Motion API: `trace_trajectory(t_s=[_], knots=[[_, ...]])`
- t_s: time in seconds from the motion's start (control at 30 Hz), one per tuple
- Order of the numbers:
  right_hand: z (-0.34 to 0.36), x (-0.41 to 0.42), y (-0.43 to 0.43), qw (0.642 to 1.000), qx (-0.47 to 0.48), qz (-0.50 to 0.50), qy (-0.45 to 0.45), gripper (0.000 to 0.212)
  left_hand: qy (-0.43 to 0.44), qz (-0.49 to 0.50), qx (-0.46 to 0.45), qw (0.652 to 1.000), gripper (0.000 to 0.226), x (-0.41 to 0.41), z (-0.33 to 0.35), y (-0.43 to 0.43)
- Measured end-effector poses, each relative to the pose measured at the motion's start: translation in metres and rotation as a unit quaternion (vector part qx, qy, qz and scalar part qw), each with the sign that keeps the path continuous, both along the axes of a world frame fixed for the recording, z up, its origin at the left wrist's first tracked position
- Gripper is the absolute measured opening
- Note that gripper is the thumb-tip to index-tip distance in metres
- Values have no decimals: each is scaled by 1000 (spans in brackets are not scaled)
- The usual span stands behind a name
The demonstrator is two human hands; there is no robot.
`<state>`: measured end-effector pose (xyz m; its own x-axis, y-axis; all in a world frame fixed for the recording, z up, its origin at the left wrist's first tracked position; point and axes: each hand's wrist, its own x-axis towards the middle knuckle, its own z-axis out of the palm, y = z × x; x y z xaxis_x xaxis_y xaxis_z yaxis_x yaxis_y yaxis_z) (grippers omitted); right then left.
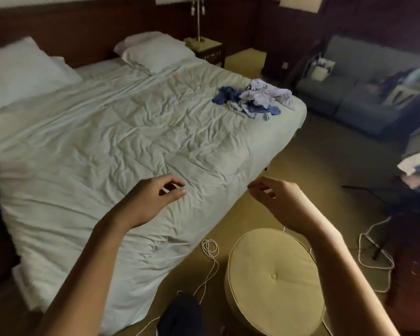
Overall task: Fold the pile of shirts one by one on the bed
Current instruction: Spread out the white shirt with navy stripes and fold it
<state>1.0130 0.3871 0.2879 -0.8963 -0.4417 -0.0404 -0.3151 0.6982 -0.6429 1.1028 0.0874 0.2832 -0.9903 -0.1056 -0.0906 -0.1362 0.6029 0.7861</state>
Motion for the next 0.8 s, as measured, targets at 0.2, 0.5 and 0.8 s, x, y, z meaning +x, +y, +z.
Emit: trace_trajectory(t_s=[0.2,0.5,0.8], knots=[[-14,-103,-35,999,-2,40,-28,20,-11,29,4,1000,14,-92,-10,-28],[-29,-273,-107,998,14,32,-50,23,-52,16,-2,999,16,-259,-33,-101],[-34,-416,-156,997,47,29,-49,24,-71,18,25,997,14,-402,-45,-159]])
